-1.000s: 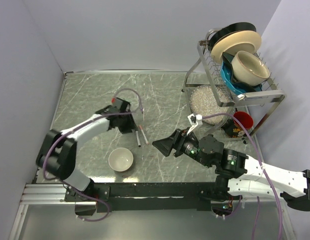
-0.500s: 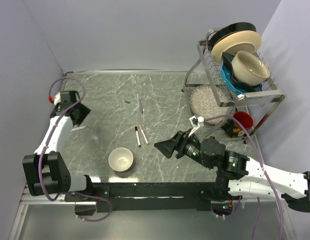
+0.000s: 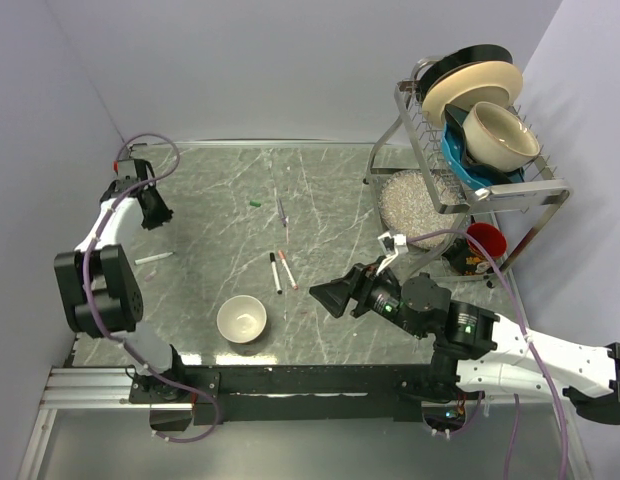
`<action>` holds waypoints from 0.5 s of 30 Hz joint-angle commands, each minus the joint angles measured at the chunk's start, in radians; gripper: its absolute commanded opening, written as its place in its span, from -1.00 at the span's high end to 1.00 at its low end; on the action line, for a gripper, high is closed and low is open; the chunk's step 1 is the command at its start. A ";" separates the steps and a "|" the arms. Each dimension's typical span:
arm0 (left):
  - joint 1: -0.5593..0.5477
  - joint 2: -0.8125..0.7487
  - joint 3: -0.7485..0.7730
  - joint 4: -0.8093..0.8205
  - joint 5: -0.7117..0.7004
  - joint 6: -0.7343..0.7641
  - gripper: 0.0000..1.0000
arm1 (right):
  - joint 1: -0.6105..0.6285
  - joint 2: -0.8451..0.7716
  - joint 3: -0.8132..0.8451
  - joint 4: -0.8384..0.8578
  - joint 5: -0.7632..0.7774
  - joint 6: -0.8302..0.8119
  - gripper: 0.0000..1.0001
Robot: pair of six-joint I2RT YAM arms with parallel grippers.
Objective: Insert the pens into the pen caps
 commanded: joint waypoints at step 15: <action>0.018 -0.142 -0.039 -0.041 -0.057 0.129 -0.36 | -0.002 -0.064 0.037 -0.057 -0.013 -0.087 -0.68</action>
